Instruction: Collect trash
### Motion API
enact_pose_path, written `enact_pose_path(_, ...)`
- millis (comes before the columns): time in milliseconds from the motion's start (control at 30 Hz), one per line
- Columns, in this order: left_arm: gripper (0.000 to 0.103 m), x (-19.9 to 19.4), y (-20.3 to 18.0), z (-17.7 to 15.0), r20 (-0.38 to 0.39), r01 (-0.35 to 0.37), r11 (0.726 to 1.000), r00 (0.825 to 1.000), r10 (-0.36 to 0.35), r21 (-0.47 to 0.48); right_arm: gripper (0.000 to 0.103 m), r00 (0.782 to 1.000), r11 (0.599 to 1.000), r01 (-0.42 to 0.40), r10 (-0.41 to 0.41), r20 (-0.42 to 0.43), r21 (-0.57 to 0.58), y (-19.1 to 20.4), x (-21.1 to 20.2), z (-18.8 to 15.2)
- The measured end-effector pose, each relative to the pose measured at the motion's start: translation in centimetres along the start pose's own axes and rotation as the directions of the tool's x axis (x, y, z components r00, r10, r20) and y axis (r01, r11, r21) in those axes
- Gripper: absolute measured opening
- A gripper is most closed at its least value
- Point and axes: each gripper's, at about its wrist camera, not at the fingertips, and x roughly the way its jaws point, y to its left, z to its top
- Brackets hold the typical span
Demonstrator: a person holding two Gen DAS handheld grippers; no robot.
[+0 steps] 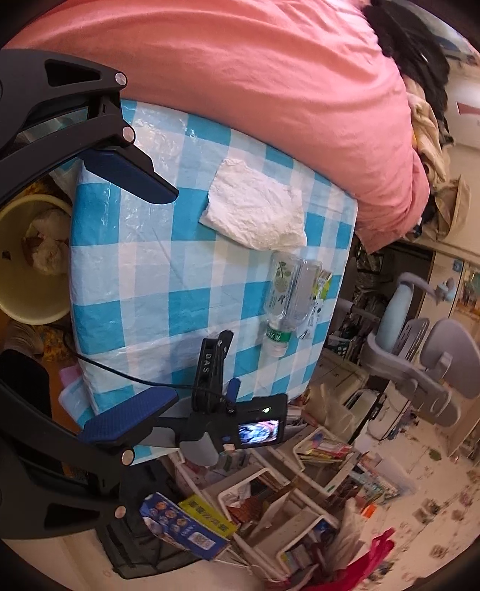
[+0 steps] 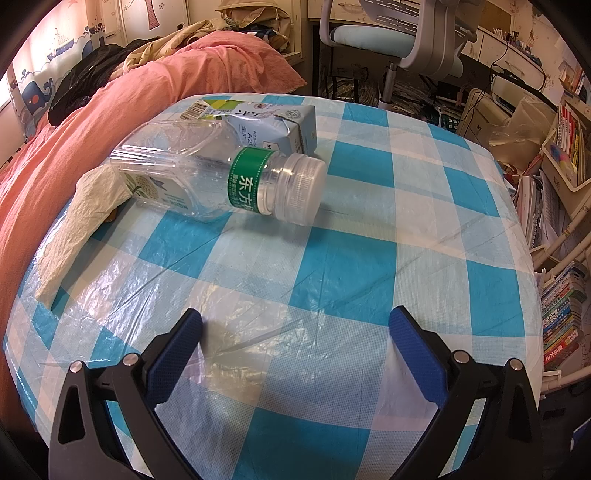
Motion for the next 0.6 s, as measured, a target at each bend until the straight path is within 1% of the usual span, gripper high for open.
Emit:
enact_pose_path(100,0.095,0.0,-0.2,0.0,0.005,-0.013,1.000,1.000,0.013,0.007,0.097,1.000,1.000,0.000,0.000,0.000,0.000,0.0,0.0,0.0)
enact_pose_path(200,0.095,-0.2,-1.0,-0.2,0.024,-0.035,0.998,0.999,0.034,0.053,0.097,1.000,1.000,0.000,0.000,0.000,0.000,0.0,0.0,0.0)
enact_pose_path(367,0.095,-0.1,-1.4,-0.3,0.009,-0.029,0.997,1.000,0.028,0.069,0.097,1.000,1.000,0.000,0.000,0.000,0.000,0.0,0.0,0.0)
enact_pose_path(467,0.095,-0.2,-0.8,0.0,0.001,-0.002,0.999,1.000,0.002,0.044,0.097,1.000,1.000,0.000,0.000,0.000,0.000,0.0,0.0,0.0)
enact_pose_path(600,0.095,-0.4,0.4,0.5,0.004,0.004,1.000,1.000,-0.004,-0.011,0.097,1.000,1.000,0.000,0.000,0.000,0.000,0.0,0.0,0.0)
